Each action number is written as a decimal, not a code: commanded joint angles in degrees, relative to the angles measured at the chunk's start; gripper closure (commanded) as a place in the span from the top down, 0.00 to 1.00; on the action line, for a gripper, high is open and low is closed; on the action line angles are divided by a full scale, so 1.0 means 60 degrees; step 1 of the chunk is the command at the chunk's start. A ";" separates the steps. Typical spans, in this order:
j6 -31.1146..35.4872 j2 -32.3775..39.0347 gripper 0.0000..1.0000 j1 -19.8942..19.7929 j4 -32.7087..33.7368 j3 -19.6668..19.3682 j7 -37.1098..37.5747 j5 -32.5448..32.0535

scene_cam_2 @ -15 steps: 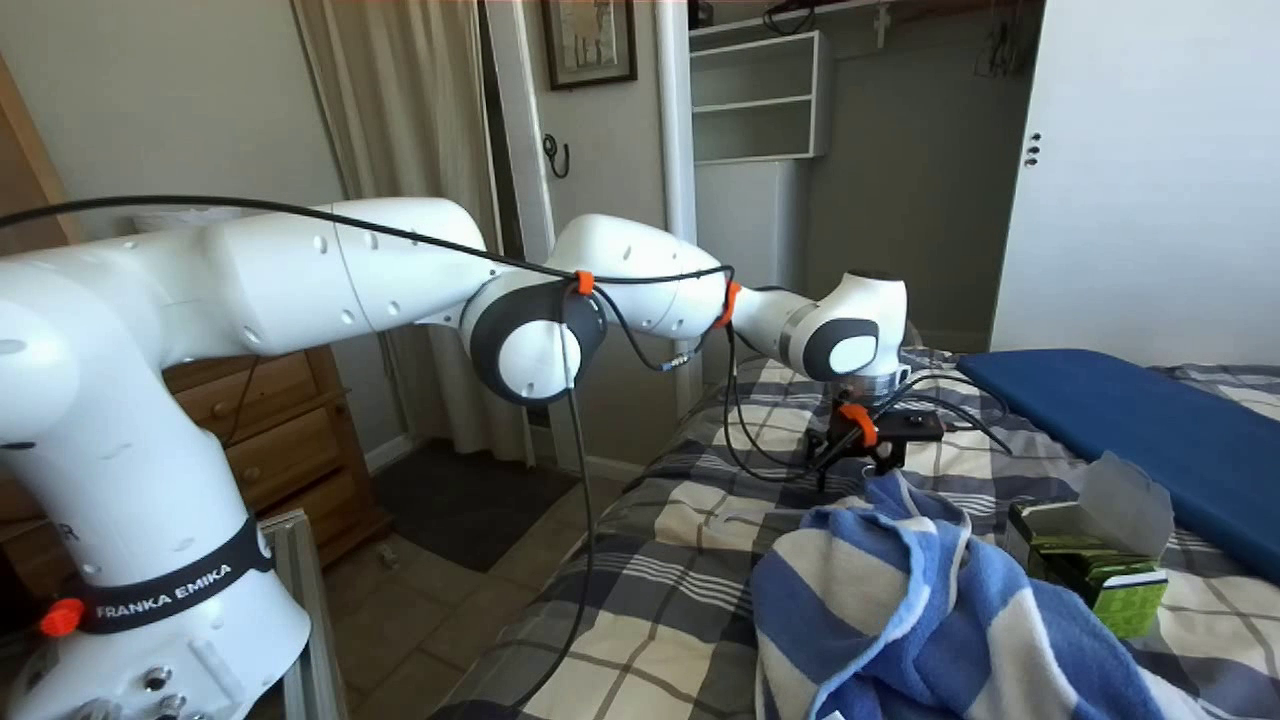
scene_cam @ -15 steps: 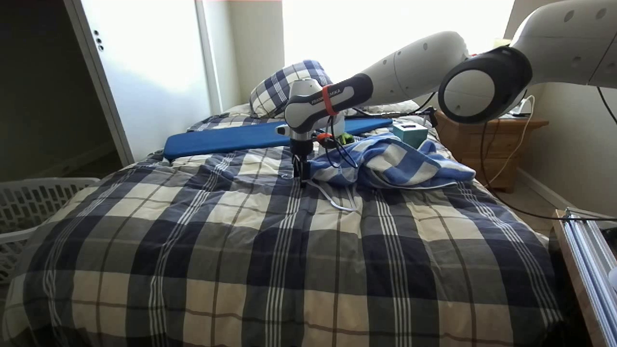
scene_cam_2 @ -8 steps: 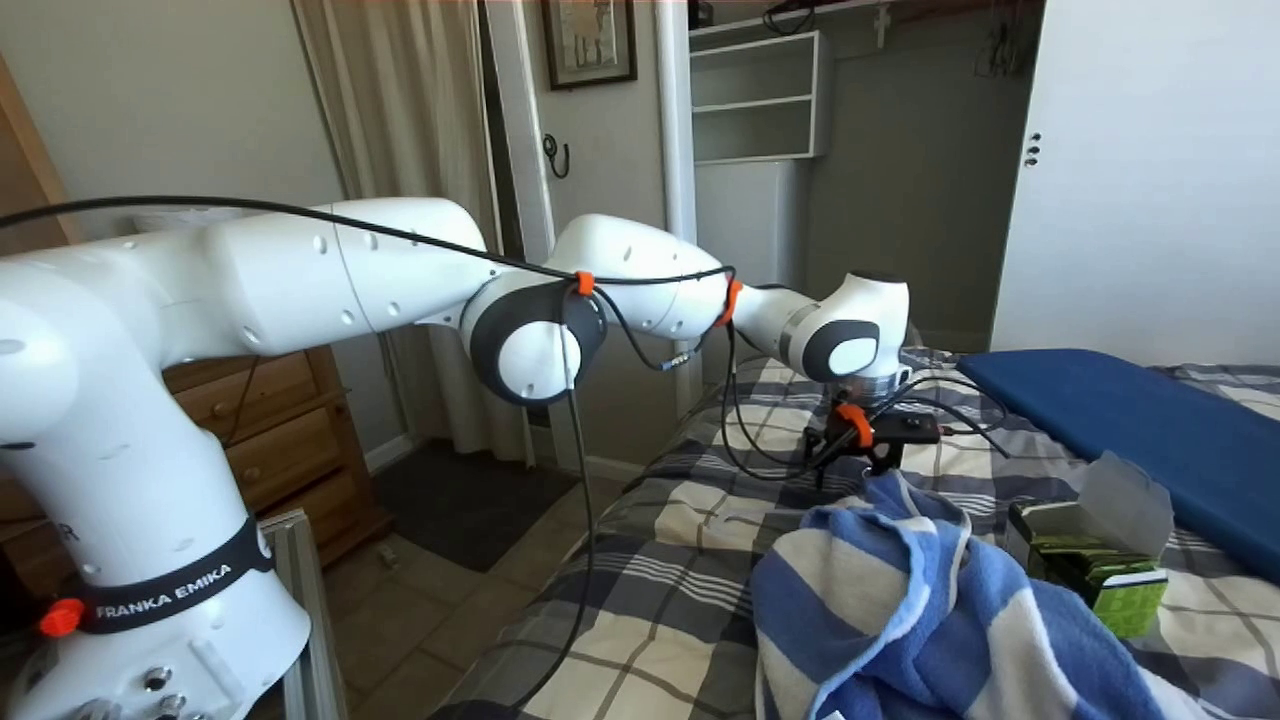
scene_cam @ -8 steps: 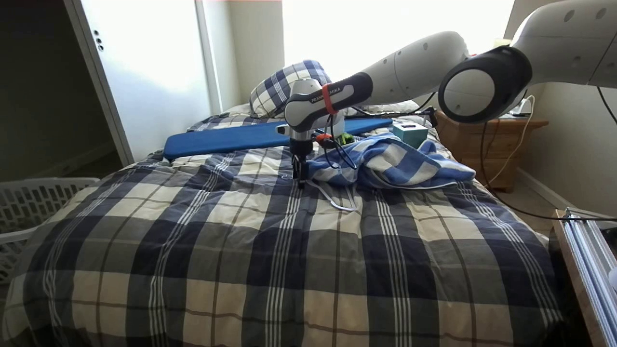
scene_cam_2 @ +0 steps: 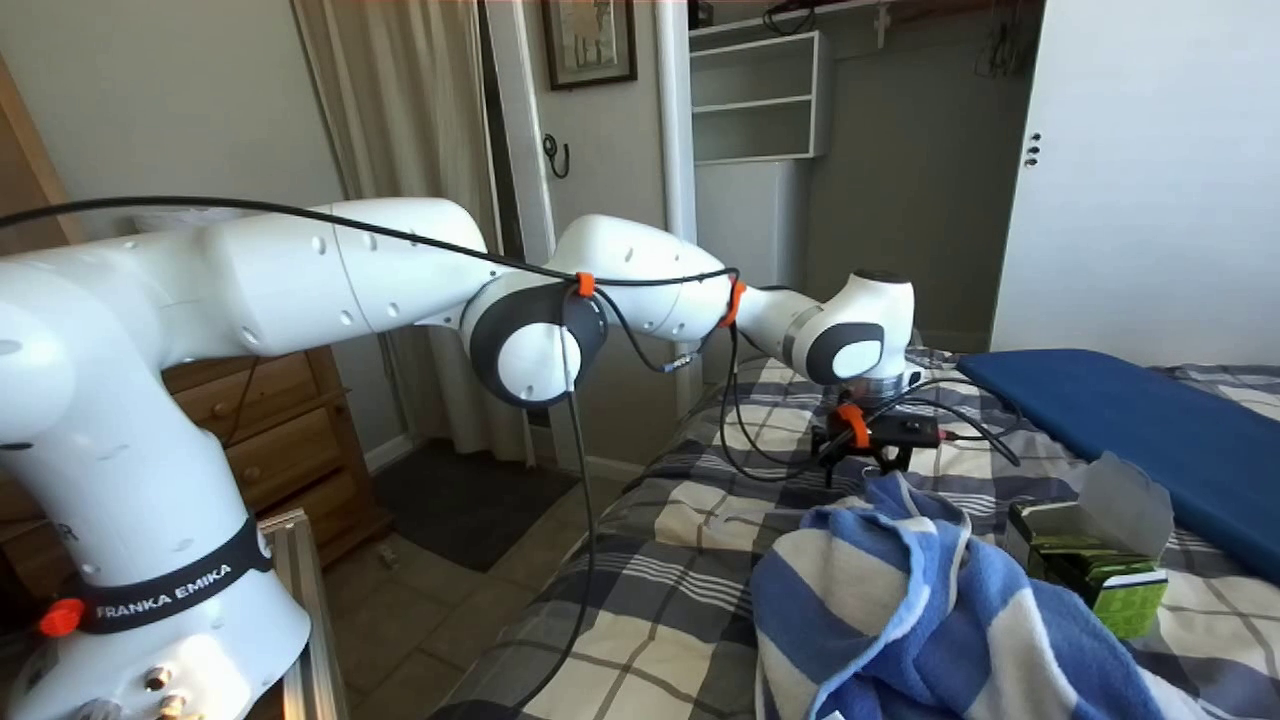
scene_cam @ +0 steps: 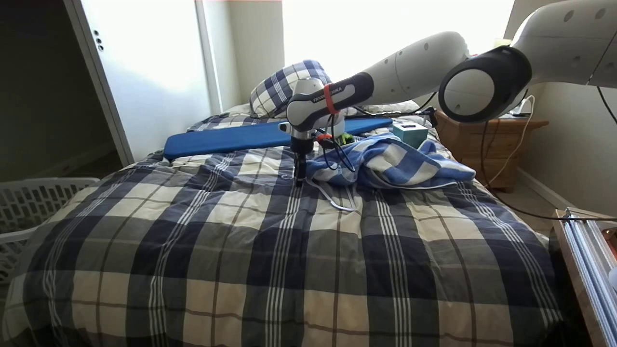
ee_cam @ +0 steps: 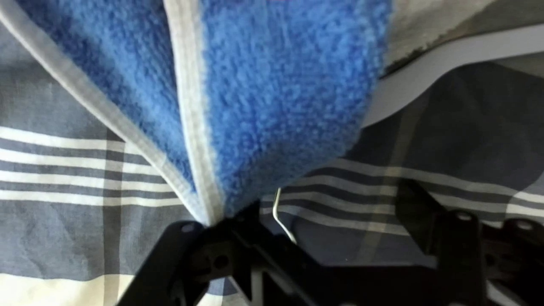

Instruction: Move the hanger to the right.

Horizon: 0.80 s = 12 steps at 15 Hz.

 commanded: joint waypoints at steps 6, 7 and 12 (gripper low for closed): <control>0.0159 0.0004 0.63 0.0024 -0.0409 -0.0124 0.1299 0.0082; 0.0218 0.0004 0.68 0.0024 -0.0416 -0.0143 0.1455 0.0073; 0.0026 0.0004 0.36 0.0070 -0.0365 -0.0030 0.1458 0.0071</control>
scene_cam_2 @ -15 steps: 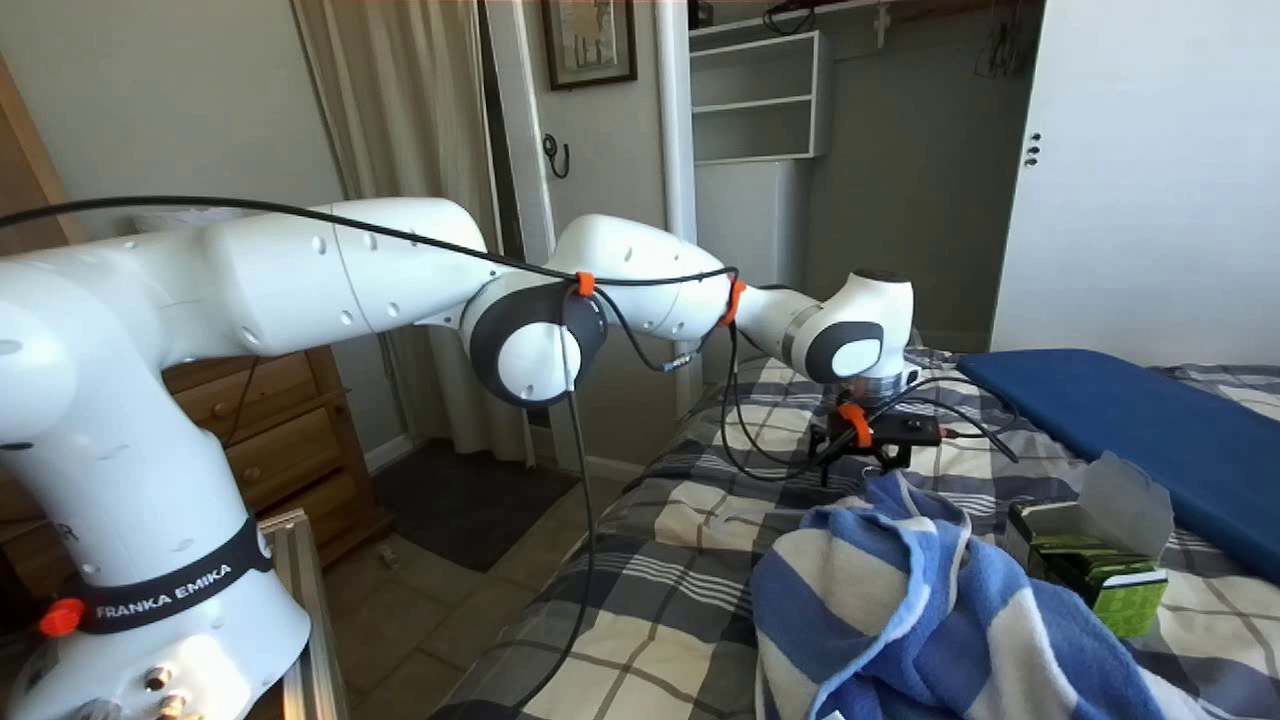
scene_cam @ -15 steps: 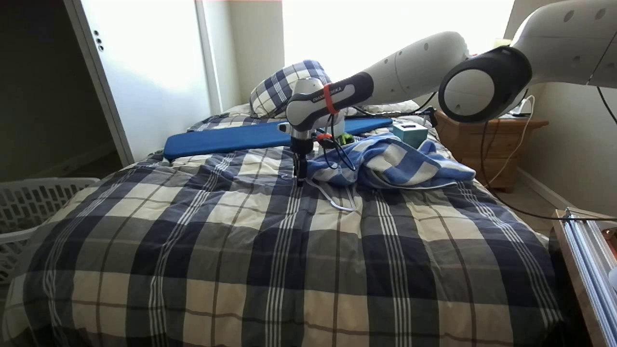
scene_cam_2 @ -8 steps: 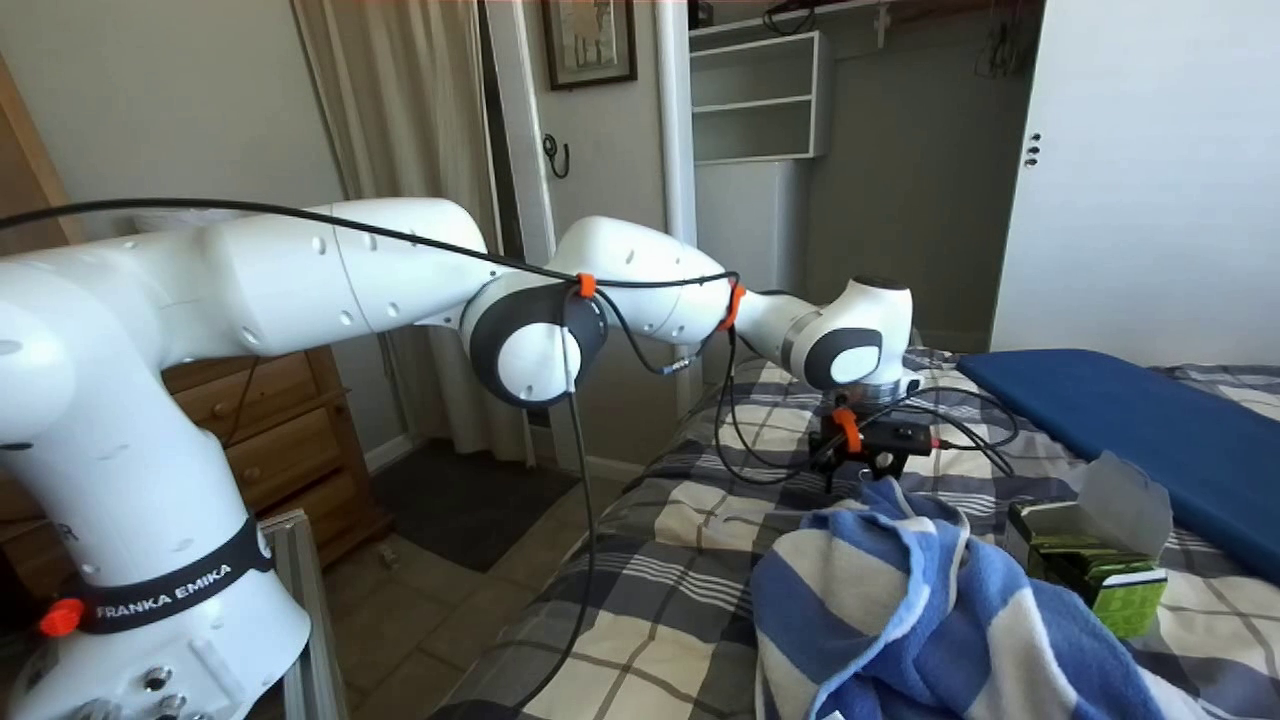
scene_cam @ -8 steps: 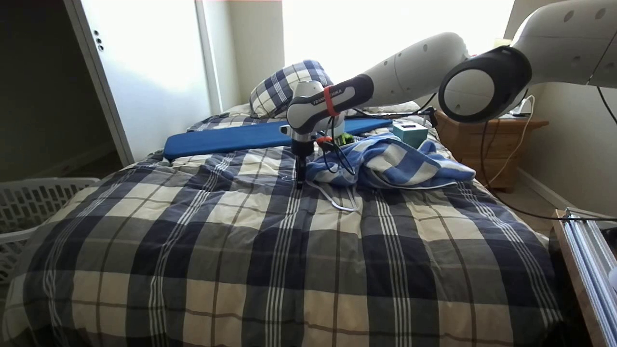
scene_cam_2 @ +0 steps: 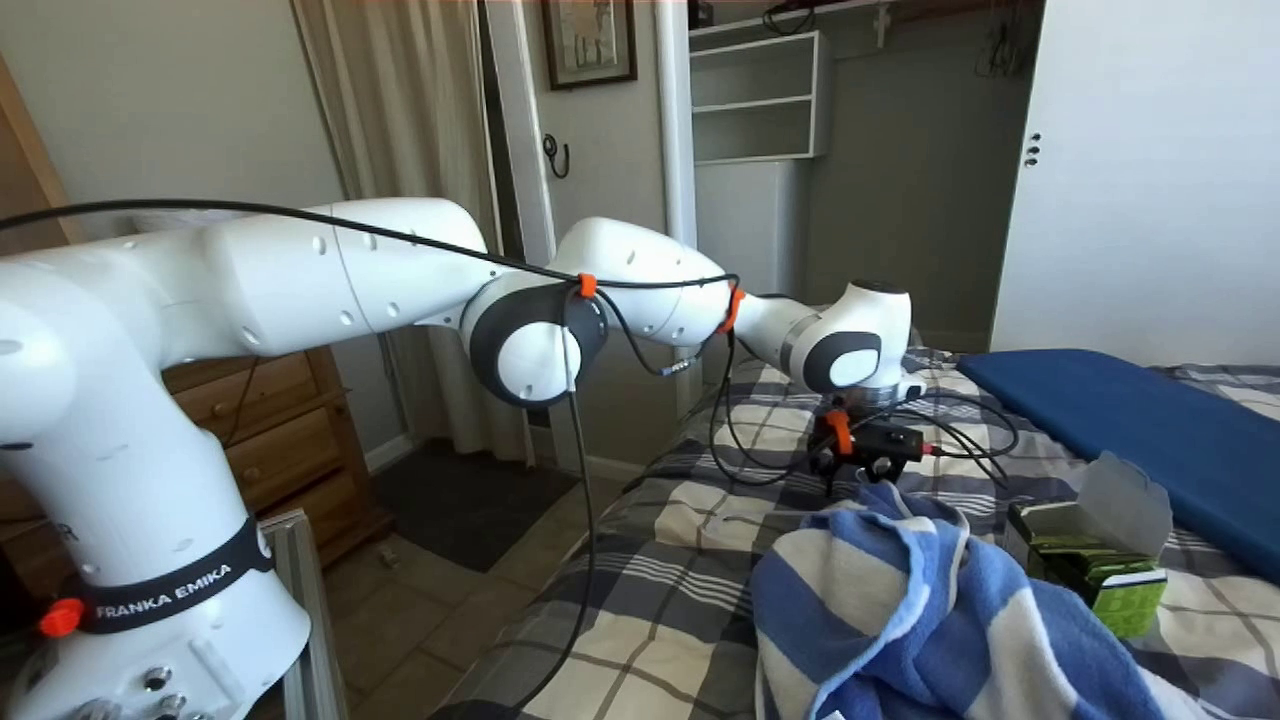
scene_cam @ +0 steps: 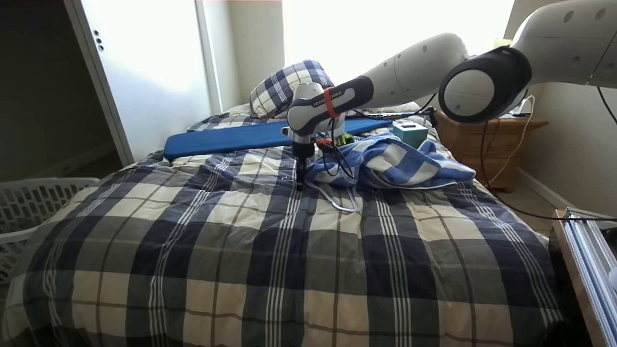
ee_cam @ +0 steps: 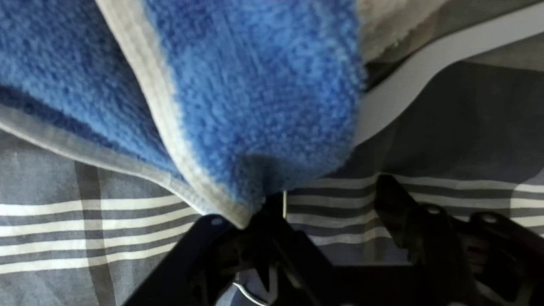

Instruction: Move the hanger to the right.

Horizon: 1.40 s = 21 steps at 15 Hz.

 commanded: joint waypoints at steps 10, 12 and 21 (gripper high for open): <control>-0.0350 -0.0001 0.01 -0.0018 0.0470 0.0102 -0.0985 -0.0020; -0.0593 0.0142 0.01 -0.0124 0.0872 0.0390 -0.1738 0.0163; -0.1532 -0.0330 0.01 -0.0397 0.1072 0.1117 -0.3053 0.0955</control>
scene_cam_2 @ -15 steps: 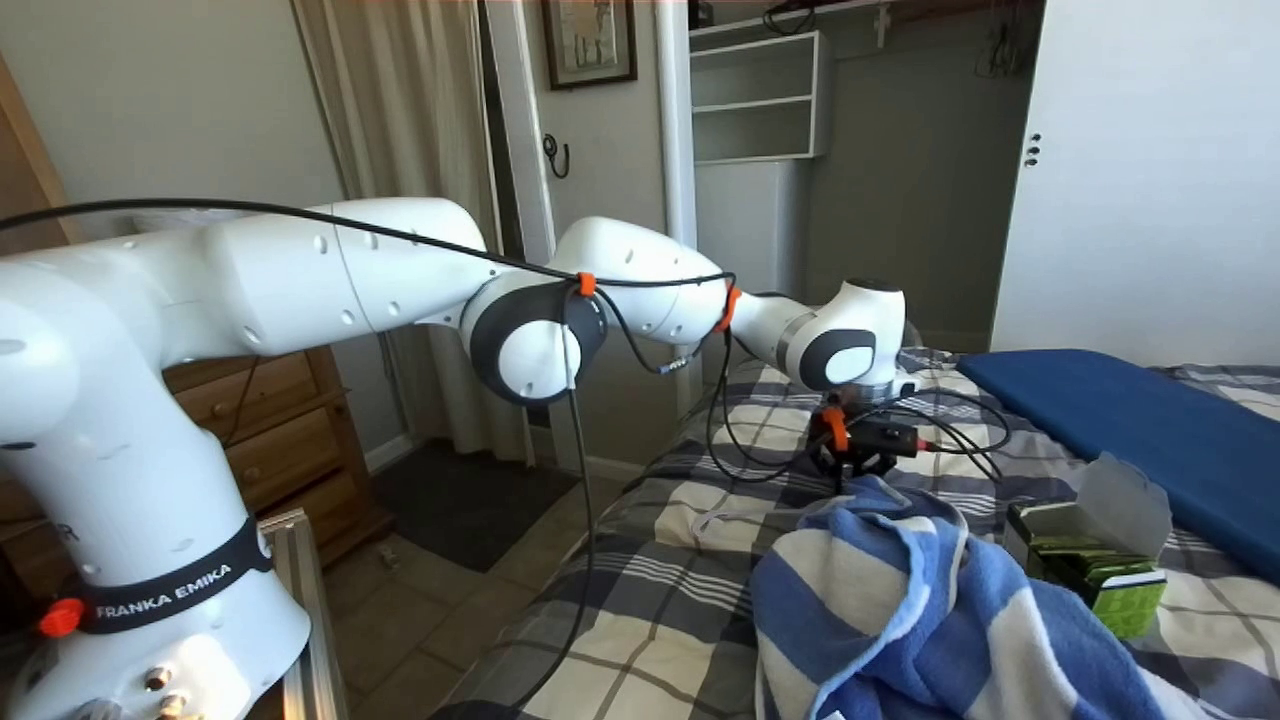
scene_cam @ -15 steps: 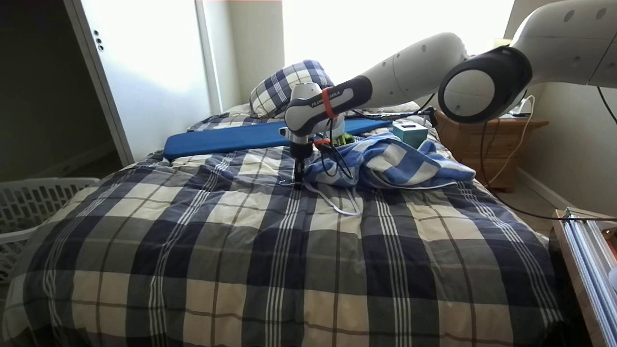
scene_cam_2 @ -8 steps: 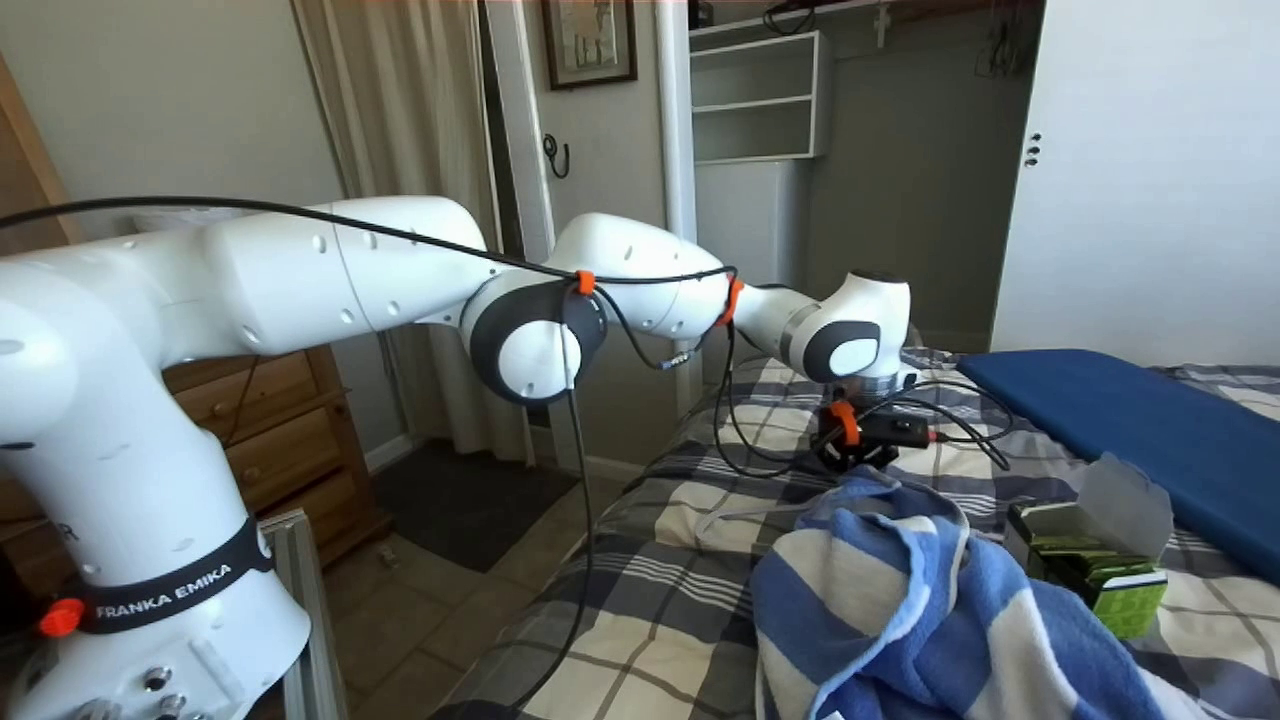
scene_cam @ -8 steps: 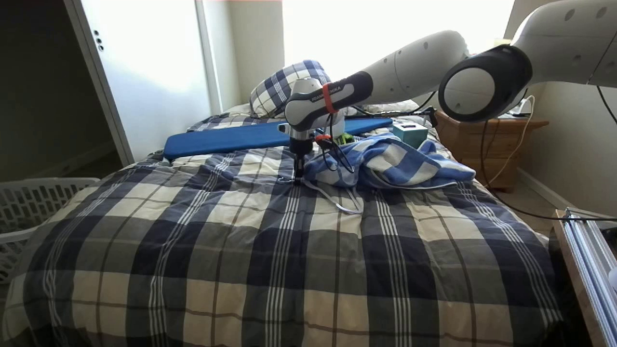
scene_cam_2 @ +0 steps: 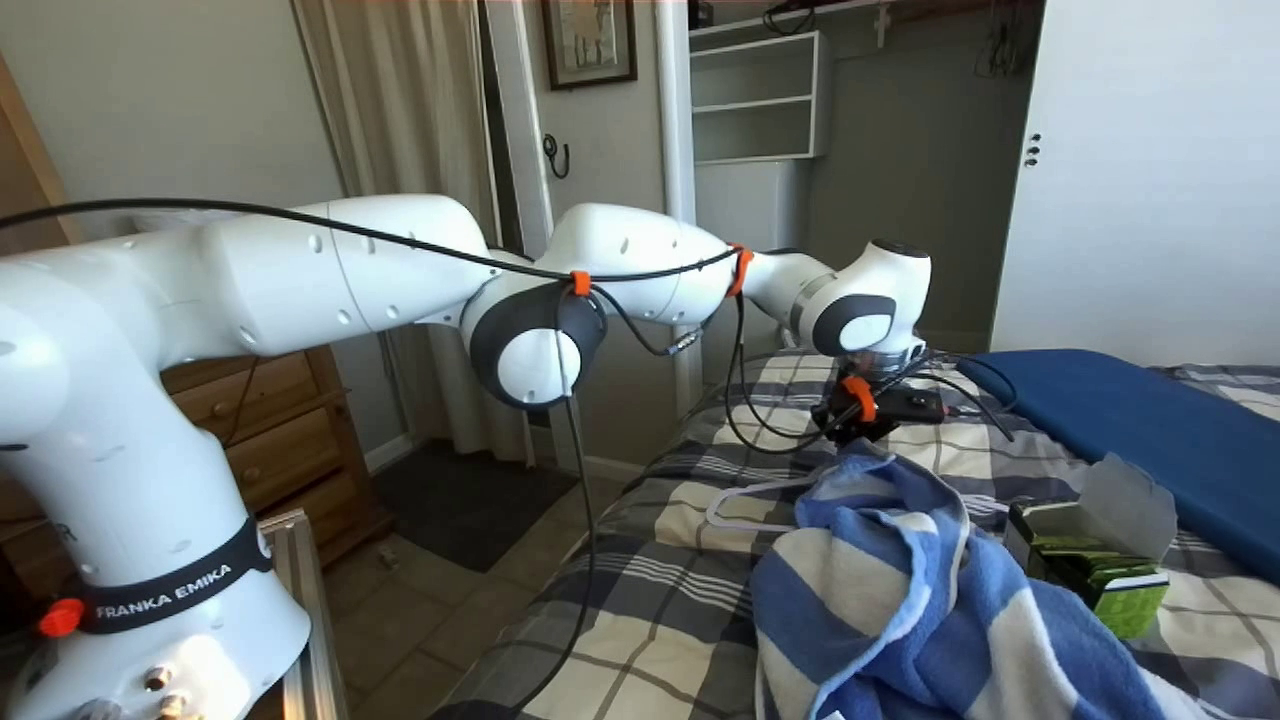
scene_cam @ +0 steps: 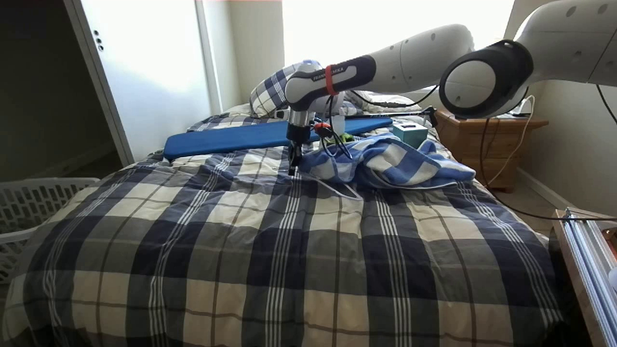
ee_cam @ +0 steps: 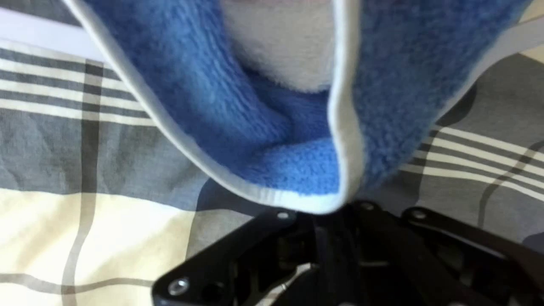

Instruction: Move the hanger to the right.

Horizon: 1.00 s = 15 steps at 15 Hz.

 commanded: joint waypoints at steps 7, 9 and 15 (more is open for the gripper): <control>-0.1052 -0.0468 0.01 -0.0710 0.0003 0.1246 -0.2504 0.1499; -0.1343 -0.0539 0.01 -0.0908 0.0004 0.1486 -0.3034 0.1856; -0.2666 -0.0514 0.01 -0.1612 0.0004 0.2170 -0.4366 0.3037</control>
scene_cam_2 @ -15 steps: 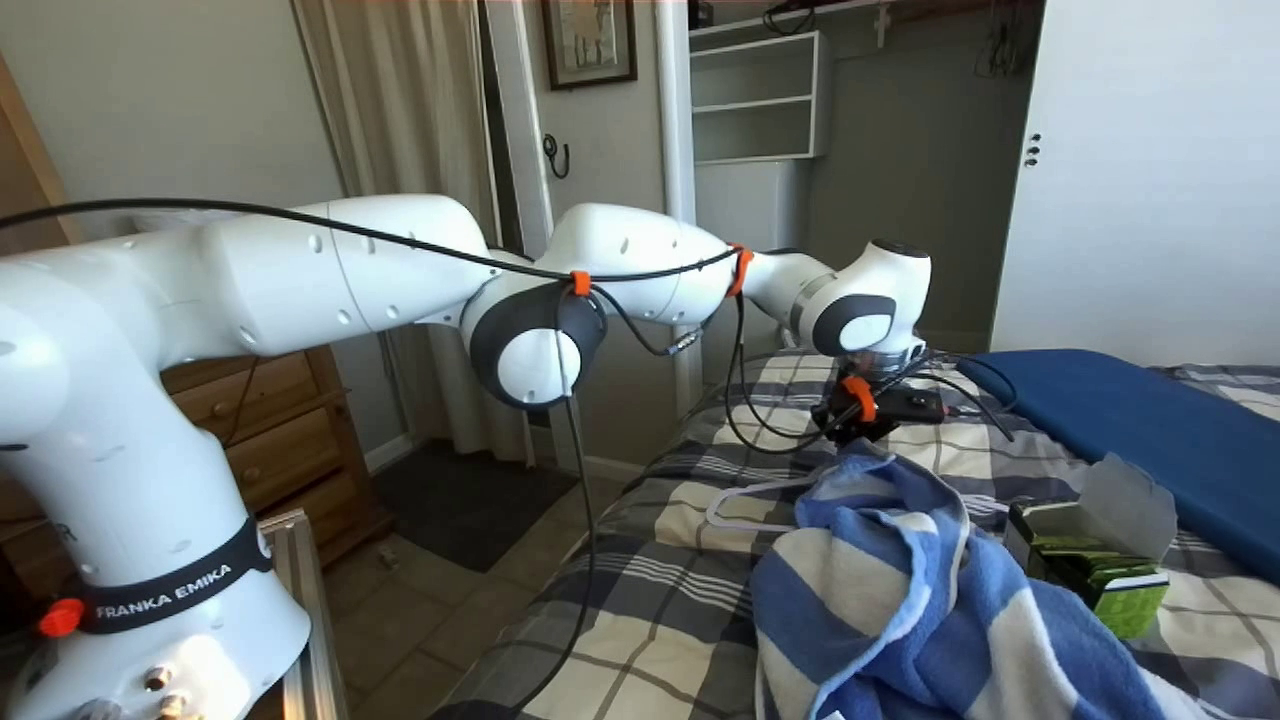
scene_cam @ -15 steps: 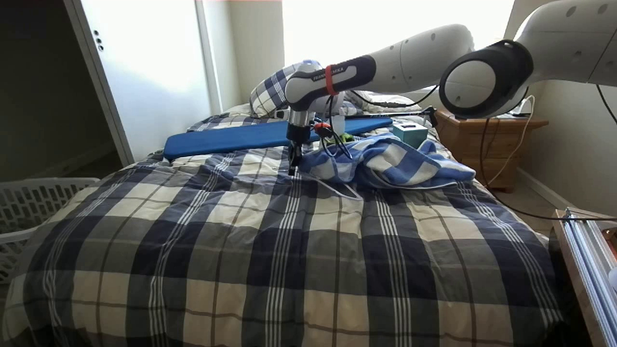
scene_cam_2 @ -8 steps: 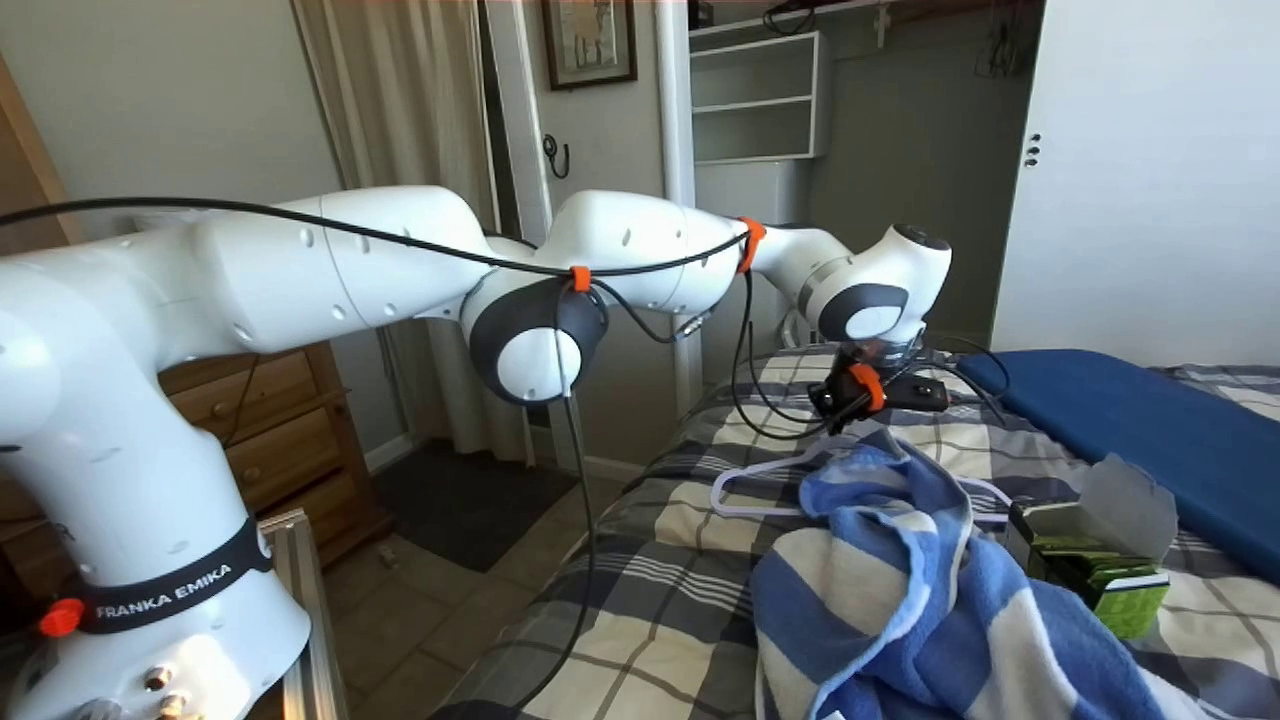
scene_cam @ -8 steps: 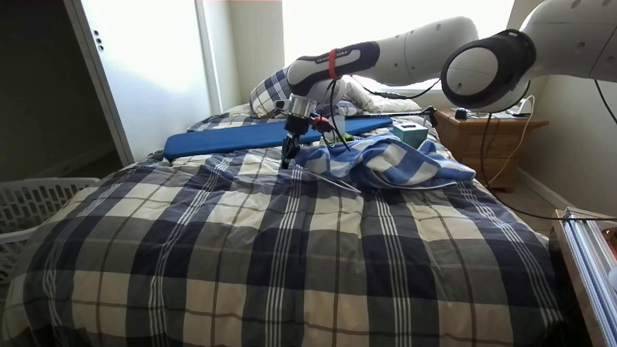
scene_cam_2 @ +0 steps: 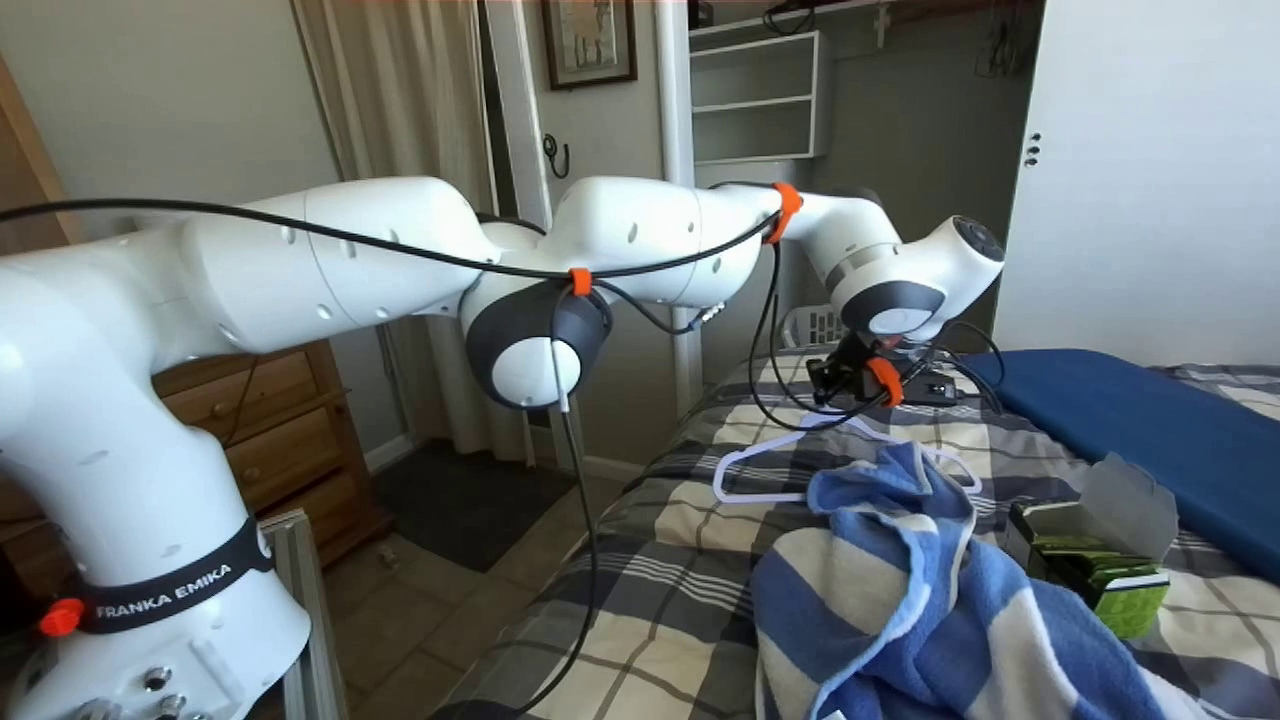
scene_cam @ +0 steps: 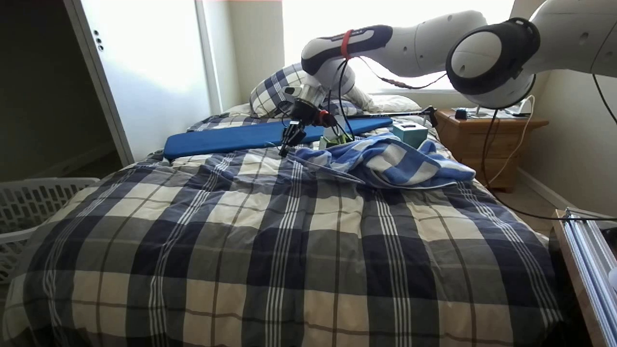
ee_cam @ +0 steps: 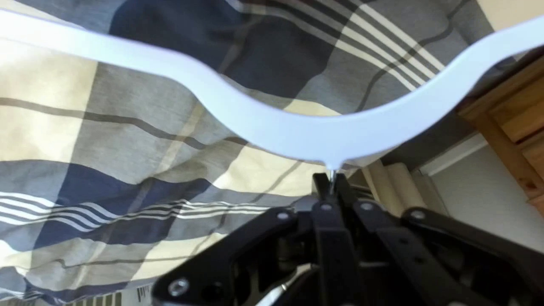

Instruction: Move the hanger to the right.

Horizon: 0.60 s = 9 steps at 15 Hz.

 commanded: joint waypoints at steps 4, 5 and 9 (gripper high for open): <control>-0.1135 0.0156 0.01 -0.0805 -0.0004 0.0592 -0.1514 0.1214; -0.1255 0.0203 0.01 -0.0902 -0.0009 0.0672 -0.1782 0.1359; -0.1116 0.0473 0.01 -0.1225 -0.0015 0.0991 -0.2559 0.2039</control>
